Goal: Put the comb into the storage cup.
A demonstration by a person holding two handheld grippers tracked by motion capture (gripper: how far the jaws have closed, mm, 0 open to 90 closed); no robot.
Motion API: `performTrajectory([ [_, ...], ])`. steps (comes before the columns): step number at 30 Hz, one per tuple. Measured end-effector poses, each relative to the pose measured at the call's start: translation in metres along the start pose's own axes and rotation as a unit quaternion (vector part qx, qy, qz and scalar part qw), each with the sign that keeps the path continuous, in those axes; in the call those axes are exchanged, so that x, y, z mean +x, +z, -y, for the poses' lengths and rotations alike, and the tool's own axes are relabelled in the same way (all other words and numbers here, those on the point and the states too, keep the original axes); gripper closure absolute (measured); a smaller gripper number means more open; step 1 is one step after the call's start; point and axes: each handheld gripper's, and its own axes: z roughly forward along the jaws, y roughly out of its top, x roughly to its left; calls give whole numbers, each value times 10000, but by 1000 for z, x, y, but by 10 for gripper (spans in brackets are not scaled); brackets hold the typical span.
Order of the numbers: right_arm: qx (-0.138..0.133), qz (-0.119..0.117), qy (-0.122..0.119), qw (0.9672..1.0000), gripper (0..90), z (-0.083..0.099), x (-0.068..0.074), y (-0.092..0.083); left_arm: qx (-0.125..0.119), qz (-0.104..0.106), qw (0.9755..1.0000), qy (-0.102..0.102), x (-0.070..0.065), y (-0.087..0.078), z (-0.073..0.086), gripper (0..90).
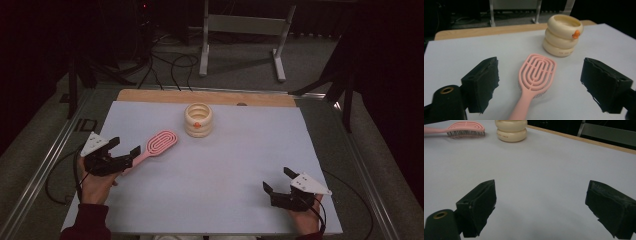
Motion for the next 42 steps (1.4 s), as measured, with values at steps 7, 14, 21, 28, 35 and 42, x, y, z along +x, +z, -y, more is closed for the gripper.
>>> performTrajectory([
  [7,-82,-58,44,9999,98,-1,1,-1,168,-61,9990,417,-12,-6,7,16],
  [14,-142,-84,41,9999,98,-3,3,-2,-44,-99,9978,647,-17,-10,20,0],
  [21,-200,-91,16,9998,97,-4,1,-2,-3,100,9974,712,-18,-14,30,0],
  [28,-324,-120,-12,9994,97,-11,-1,-4,-19,154,9959,887,-17,-22,39,0],
  [35,-440,-271,-179,9985,97,-28,2,-3,-43,168,9966,809,-12,-27,42,0],
  [42,-497,-289,-204,9981,97,-28,2,-1,-179,190,9963,818,-12,-31,41,0],
])
